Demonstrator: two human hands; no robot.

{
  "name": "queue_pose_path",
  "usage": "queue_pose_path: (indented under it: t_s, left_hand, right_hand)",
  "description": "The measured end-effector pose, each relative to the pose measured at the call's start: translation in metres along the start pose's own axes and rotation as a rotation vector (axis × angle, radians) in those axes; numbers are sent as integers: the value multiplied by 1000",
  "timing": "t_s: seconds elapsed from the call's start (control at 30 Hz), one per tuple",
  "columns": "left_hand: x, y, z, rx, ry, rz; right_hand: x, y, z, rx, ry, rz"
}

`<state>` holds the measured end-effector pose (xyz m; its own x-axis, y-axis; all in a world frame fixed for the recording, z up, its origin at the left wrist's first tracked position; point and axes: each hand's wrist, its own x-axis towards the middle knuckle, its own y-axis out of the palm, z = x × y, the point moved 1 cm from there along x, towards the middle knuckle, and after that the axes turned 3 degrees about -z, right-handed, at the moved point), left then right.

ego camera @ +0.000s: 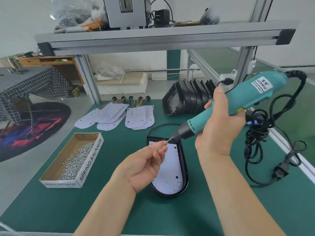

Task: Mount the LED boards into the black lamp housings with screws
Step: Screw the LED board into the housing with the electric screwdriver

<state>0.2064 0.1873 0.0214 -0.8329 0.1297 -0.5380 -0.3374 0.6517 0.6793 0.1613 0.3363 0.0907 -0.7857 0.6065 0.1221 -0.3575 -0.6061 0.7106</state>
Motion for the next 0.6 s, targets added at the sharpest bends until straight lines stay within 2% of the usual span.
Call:
queue_pose_path:
  t_s: [0.43,0.6]
  left_hand:
    - [7,-3,2,0,36,9]
    - [11,-4,4,95,126,2]
  right_hand:
    - [2,-6,-9,-44,-38,11]
    - [2,-7,-11,-67,-37,3]
